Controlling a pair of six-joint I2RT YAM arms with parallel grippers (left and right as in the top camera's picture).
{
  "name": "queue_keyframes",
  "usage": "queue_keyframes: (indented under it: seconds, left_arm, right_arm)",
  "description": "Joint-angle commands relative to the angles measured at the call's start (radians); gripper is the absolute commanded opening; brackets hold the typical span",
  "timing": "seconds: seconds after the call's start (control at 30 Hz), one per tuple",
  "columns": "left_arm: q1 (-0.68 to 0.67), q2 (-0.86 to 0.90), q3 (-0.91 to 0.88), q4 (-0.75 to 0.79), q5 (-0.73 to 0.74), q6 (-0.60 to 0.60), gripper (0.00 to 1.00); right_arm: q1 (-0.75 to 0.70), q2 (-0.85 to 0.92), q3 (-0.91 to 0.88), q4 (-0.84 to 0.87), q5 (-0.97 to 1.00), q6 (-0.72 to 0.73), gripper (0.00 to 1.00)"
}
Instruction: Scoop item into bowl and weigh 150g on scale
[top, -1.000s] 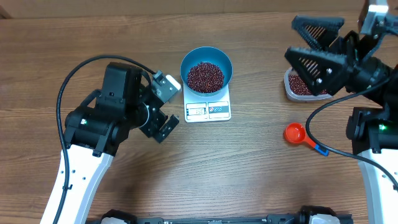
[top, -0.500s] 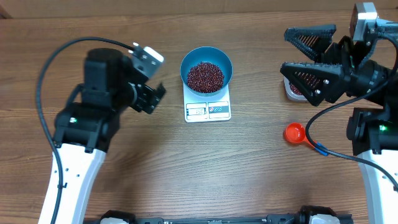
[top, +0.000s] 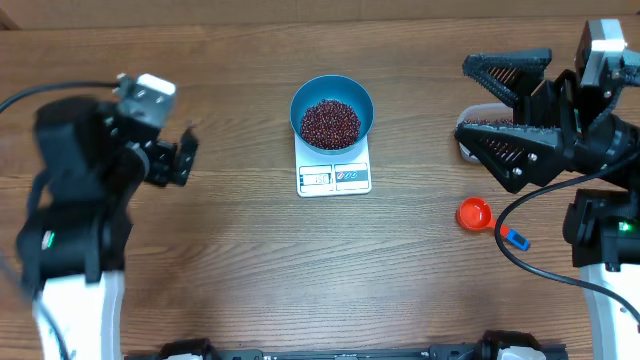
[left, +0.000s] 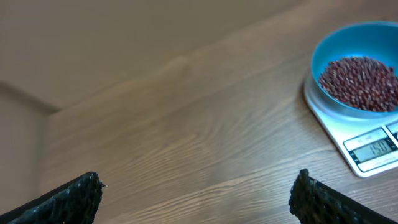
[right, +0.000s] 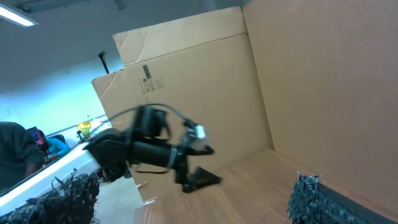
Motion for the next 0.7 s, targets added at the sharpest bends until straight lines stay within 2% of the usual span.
queue_keyframes:
  seconds: [0.0,0.33,0.47,0.67]
  left_arm:
    - [0.024,-0.126,0.016,-0.026,0.027,-0.004,1.00]
    - [0.026,-0.364,0.015,-0.150,0.016,-0.014,1.00]
    - [0.026,-0.382,0.014,-0.185,0.010,-0.016,1.00]
    - [0.026,-0.382,0.013,-0.202,-0.034,-0.084,1.00]
  right_arm:
    - [0.006,-0.012,0.006,0.001,0.008,0.000,1.00]
    - [0.007,-0.013,0.006,-0.040,0.008,0.000,1.00]
    - [0.007,-0.021,0.006,-0.045,0.008,0.000,1.00]
    - [0.007,-0.061,0.006,-0.074,0.008,0.000,1.00]
